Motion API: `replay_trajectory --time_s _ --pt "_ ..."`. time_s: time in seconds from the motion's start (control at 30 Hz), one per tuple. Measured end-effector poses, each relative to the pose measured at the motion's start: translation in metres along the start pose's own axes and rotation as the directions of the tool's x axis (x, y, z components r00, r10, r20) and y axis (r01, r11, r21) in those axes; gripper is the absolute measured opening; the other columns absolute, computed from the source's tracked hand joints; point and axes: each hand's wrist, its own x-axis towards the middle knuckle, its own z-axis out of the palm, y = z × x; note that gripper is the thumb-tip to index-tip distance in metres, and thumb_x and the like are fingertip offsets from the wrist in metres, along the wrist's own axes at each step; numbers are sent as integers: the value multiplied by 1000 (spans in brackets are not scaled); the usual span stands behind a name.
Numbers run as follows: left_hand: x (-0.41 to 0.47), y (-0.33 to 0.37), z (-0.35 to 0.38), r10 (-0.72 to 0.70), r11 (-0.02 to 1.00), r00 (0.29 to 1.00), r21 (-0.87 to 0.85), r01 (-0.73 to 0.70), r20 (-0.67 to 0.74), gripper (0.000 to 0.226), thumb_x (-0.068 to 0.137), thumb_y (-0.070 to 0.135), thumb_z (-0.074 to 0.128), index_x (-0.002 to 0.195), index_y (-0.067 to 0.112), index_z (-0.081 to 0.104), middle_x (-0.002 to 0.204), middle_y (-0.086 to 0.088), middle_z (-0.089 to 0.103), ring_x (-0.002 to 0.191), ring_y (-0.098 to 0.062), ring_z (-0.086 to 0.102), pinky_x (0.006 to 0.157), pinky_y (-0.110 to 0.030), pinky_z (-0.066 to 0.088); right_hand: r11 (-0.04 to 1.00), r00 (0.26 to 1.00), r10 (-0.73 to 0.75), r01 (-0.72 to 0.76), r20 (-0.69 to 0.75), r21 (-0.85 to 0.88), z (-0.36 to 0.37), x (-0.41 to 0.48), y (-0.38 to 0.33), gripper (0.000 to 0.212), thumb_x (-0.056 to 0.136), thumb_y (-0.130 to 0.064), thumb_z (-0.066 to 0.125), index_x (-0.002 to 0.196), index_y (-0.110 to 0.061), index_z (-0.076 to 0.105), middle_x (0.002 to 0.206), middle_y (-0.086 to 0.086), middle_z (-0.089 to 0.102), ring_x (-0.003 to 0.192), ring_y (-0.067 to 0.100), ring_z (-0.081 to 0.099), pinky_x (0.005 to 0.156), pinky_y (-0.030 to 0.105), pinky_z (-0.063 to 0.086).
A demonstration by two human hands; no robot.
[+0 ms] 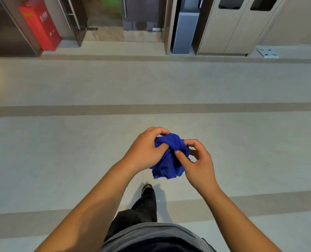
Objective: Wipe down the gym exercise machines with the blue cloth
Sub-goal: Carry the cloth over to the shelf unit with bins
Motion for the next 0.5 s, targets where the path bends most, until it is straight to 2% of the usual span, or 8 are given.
replay_trajectory --time_s 0.1,0.2,0.27,0.4,0.5 --pt "88 9 -14 50 999 998 13 -51 42 22 86 16 54 98 35 58 104 18 56 89 3 57 72 -14 44 1000 999 6 -6 -49 -2 -9 80 -12 18 83 -12 68 92 -25 60 105 0 63 97 13 61 68 8 45" --pt "175 26 -26 81 997 994 -15 -80 70 26 85 17 55 91 42 57 104 17 58 89 3 57 72 -11 42 1000 993 -9 11 -120 20 -22 160 -24 18 83 -12 68 91 -25 60 105 -1 64 97 13 62 69 10 46" --pt "229 40 -30 79 997 991 -36 -75 104 28 84 17 55 89 45 57 104 16 60 88 2 59 70 -12 43 999 985 8 1 -172 52 -30 206 -30 17 83 -12 68 90 -26 60 103 -2 64 96 15 62 71 14 47" --pt "340 61 -26 109 994 981 -11 -109 157 26 84 14 53 100 32 61 107 12 63 94 -3 59 76 -17 46 991 956 44 -4 -289 135 -46 297 -33 16 83 -14 68 88 -28 61 98 -8 64 93 14 62 76 25 49" --pt "426 71 -13 142 988 972 29 -150 185 27 84 12 51 100 30 61 109 10 61 96 -3 57 79 -16 44 986 943 45 11 -329 166 -66 374 -25 14 83 -13 67 89 -25 61 95 -8 65 91 13 62 79 29 51"
